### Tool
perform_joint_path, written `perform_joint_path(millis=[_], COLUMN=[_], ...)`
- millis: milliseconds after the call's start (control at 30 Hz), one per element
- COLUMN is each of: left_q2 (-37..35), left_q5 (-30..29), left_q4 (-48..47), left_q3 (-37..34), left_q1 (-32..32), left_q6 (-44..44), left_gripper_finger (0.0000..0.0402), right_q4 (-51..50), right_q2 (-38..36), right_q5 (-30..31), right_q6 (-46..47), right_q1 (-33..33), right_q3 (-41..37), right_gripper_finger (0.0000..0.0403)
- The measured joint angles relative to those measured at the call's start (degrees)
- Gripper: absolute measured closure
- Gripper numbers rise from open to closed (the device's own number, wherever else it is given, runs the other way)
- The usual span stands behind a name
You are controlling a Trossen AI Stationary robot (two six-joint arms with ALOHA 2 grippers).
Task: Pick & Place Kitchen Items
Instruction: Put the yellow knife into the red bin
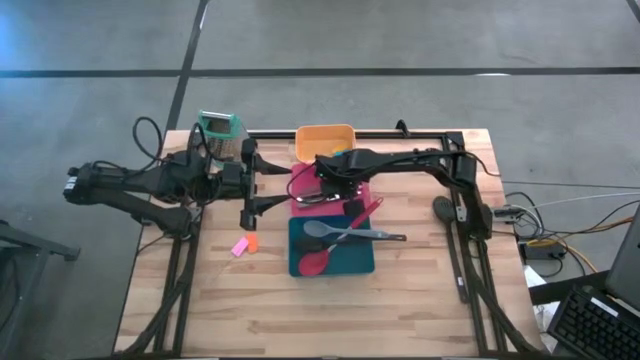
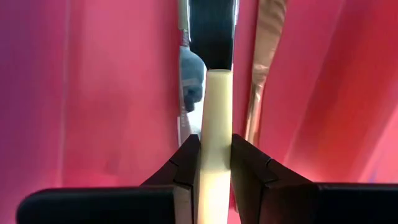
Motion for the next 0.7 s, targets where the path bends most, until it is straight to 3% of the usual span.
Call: perform_joint_path(millis=[433,700], left_q2=[0.0,-0.26], left_q5=[0.0,0.01], left_q4=[-0.31,-0.36], left_q3=[0.02,0.04], left_q1=[0.0,0.0], left_q6=[0.17,0.2], left_gripper_finger=[0.0145,0.0144], right_q4=[-6.17,-7.85], right_q2=[6.17,10.4], right_q5=[0.07,0.26], right_q6=[-2.6,-2.98], right_q1=[-2.92,-2.83], right_q3=[8.64,9.99], right_gripper_finger=[0.0354,0.0348])
